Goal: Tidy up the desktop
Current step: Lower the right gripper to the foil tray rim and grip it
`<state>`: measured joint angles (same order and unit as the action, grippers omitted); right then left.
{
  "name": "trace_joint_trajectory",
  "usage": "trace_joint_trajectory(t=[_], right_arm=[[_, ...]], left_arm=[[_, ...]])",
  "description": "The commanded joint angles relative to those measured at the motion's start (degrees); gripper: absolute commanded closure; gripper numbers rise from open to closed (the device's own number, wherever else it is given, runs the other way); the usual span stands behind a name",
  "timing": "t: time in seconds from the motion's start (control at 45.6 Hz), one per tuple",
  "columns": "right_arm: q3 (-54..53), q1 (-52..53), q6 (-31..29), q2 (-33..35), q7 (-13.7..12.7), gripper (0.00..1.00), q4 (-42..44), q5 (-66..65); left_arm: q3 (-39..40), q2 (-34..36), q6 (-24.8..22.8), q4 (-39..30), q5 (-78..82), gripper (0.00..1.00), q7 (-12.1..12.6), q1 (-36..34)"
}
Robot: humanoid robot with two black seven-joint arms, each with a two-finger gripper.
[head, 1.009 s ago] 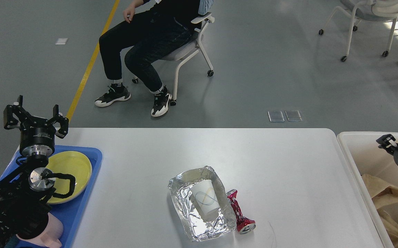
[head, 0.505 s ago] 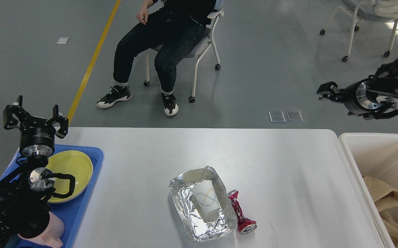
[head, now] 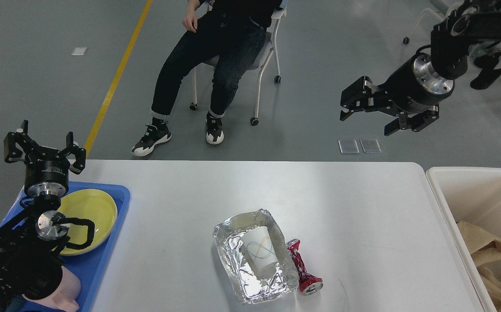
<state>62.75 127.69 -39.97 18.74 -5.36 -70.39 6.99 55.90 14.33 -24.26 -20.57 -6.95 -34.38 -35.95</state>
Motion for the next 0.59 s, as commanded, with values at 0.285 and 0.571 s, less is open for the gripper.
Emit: trace_joint_trajectory(t=[0.285,0.571], right_arm=[[-8.8,-3.5,9.6,-3.4,-0.1,0.0,-0.4,-0.1],[-12.5,-12.8,11.3,-12.1,0.0,0.0,-0.5,-11.4]], left_arm=[[0.0,0.0,0.0,0.0,0.0,0.03,0.0,0.0],[0.0,0.0,0.0,0.0,0.0,0.03,-0.1,0.0]])
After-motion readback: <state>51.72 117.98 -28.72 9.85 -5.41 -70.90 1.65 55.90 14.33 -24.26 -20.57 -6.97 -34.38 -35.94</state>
